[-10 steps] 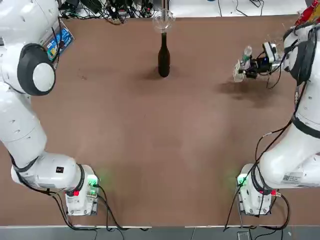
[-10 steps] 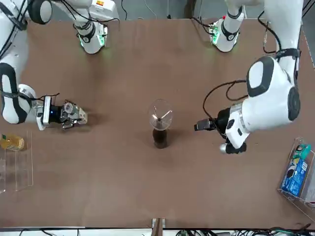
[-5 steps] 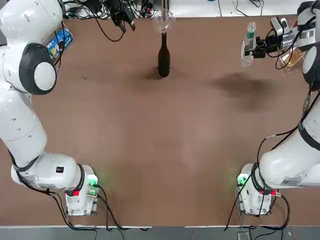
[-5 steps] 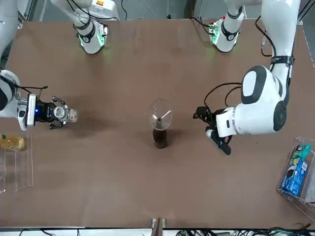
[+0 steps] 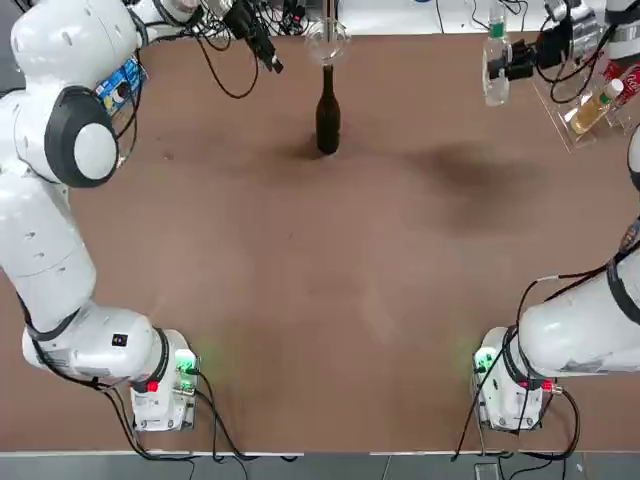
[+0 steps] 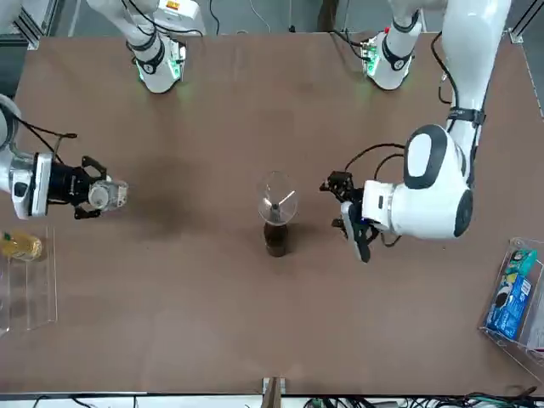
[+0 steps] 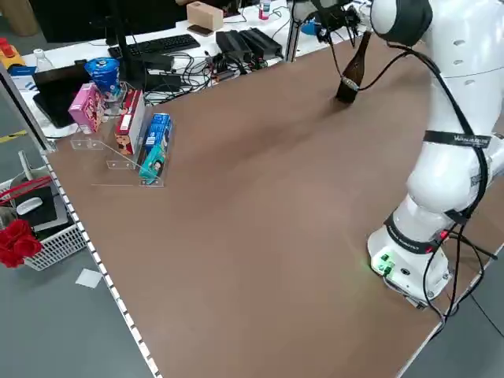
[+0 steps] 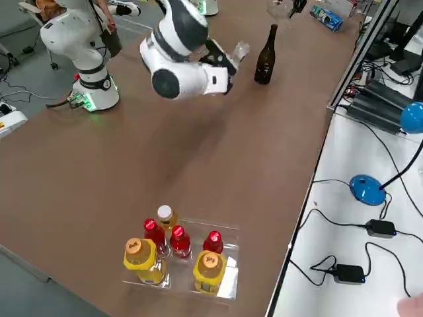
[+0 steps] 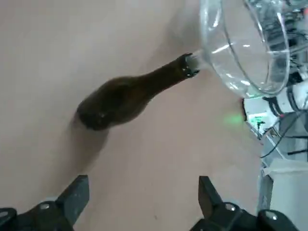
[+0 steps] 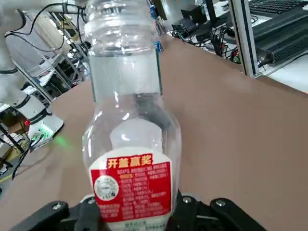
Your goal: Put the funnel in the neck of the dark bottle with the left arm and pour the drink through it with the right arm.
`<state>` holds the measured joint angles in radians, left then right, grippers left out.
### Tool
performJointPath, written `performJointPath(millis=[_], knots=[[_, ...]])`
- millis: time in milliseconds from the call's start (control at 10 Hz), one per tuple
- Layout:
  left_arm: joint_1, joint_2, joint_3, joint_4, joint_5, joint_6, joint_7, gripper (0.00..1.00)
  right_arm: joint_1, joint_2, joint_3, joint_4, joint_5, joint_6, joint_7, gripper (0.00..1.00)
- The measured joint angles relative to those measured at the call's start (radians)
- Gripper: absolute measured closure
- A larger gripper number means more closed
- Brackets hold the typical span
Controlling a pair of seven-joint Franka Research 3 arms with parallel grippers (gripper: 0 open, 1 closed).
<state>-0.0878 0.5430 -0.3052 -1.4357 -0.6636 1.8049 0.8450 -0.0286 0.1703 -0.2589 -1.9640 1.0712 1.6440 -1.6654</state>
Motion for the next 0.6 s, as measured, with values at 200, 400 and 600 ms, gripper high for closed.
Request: performJointPath(millis=[200, 400, 600], knots=[[0.004, 0.035, -0.005, 0.000, -0.078, 0.006, 0.205, 0.00, 0.001, -0.074, 0.079, -0.001, -0.029, 0.077, 0.170, 0.58], [0.011, 0.052, -0.006, 0.000, -0.176, 0.018, 0.375, 0.00, 0.002, -0.144, 0.162, -0.004, -0.075, 0.155, 0.351, 0.58], [0.012, 0.072, -0.006, 0.000, -0.280, 0.021, 0.491, 0.00, 0.003, -0.204, 0.247, -0.007, -0.122, 0.225, 0.536, 0.58]])
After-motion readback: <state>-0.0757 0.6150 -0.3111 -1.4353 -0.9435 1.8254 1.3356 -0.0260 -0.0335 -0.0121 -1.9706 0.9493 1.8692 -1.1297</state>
